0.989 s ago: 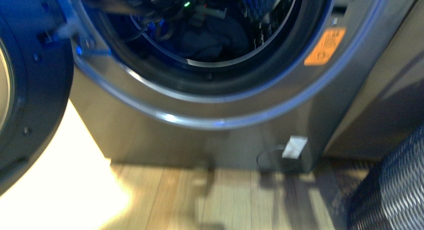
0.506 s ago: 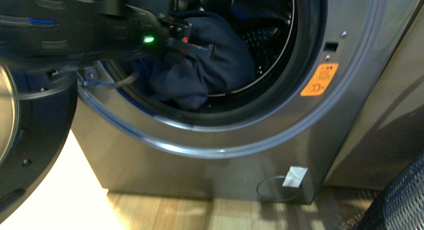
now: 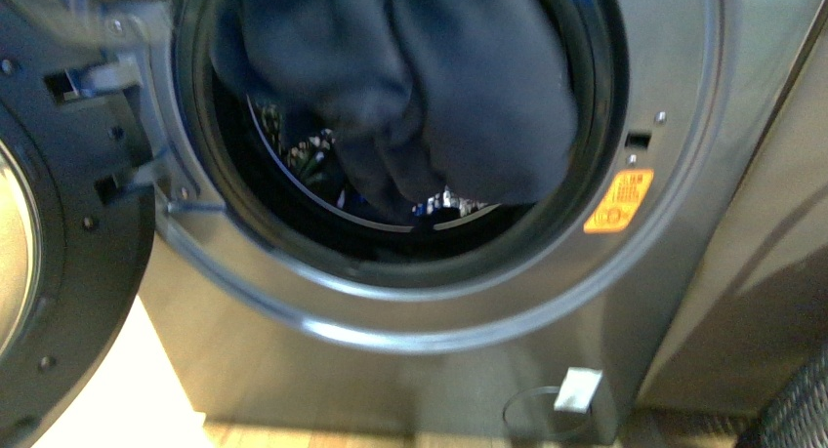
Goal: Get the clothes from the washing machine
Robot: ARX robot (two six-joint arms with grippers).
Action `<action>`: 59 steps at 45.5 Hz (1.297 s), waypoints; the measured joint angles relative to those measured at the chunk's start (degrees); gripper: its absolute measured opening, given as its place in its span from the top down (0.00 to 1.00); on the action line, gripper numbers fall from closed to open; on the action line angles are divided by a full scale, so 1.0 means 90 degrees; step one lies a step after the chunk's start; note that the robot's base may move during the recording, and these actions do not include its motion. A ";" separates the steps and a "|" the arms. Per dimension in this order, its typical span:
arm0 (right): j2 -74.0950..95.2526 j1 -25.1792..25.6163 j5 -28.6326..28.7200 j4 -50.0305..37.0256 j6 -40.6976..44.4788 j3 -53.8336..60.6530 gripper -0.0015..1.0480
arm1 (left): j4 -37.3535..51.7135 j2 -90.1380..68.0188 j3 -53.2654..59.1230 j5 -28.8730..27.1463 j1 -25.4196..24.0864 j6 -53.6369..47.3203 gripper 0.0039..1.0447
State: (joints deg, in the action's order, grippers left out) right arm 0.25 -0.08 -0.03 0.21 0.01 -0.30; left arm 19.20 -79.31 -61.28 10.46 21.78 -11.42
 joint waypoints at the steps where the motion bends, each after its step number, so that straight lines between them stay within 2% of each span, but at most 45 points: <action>1: 0.0000 0.0000 0.0000 0.0000 0.0000 0.0000 0.07 | -0.0073 0.0034 -0.0090 -0.0002 0.0039 0.0002 0.88; 9: 0.0000 0.0000 0.0000 0.0000 0.0002 0.0000 0.07 | -0.0566 0.0219 -0.0726 0.0010 0.0374 -0.0010 0.88; 22: 0.0000 0.0000 0.0000 0.0000 0.0000 0.0000 0.07 | -0.1370 0.0384 -0.2569 -0.0151 0.1081 -0.0075 0.88; 35: 0.0000 0.0000 0.0000 0.0000 0.0000 0.0000 0.07 | -0.2618 -0.0085 -0.4799 -0.0410 0.1819 -0.0267 0.88; 56: 0.0000 0.0002 0.0007 0.0000 -0.0005 0.0000 0.07 | -0.2674 -0.0119 -0.4911 -0.0437 0.1877 -0.0209 0.88; 57: 0.0005 0.0024 0.0095 -0.0010 -0.0066 0.0000 0.07 | -0.2674 -0.0119 -0.4911 -0.0440 0.1877 -0.0209 0.88; 59: 0.0097 0.0284 0.0918 -0.0170 -0.0440 0.0000 0.07 | -0.2674 -0.0119 -0.4911 -0.0449 0.1877 -0.0209 0.88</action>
State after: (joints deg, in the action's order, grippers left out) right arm 1.13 2.48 8.23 -1.32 -3.95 -0.30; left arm -4.86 -80.38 -105.47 6.42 38.68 -13.30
